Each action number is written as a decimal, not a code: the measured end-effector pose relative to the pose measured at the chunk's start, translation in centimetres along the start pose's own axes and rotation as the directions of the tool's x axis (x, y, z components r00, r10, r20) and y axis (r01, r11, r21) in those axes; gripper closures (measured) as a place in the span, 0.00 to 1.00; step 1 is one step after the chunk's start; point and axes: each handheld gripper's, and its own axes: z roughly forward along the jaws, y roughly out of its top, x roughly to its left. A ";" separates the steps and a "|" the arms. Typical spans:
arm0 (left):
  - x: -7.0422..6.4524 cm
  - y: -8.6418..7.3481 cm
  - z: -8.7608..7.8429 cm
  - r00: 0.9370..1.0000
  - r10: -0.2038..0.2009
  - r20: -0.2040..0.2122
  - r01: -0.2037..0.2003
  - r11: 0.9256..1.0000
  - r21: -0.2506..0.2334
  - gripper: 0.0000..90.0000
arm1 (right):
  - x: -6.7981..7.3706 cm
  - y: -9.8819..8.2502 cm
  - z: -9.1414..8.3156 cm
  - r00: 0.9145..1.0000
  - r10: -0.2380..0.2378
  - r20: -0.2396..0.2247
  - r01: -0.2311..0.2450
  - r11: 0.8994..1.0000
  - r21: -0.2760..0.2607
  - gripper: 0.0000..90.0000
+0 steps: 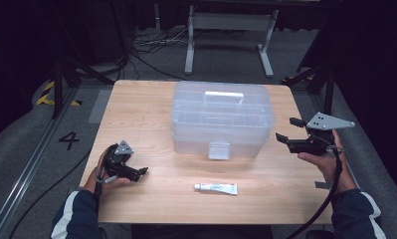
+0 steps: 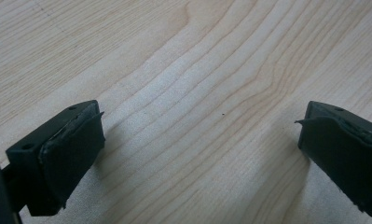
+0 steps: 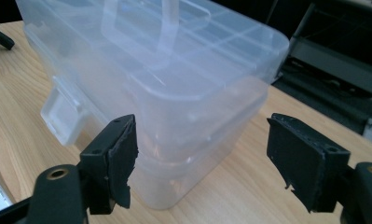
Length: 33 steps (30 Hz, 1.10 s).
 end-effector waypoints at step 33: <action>0.0 0.0 0.0 1.000 -0.005 -0.004 0.005 1.000 0.001 0.01 | 1.9 10.1 8.1 0.988 -0.147 -0.055 0.151 0.985 0.080 0.46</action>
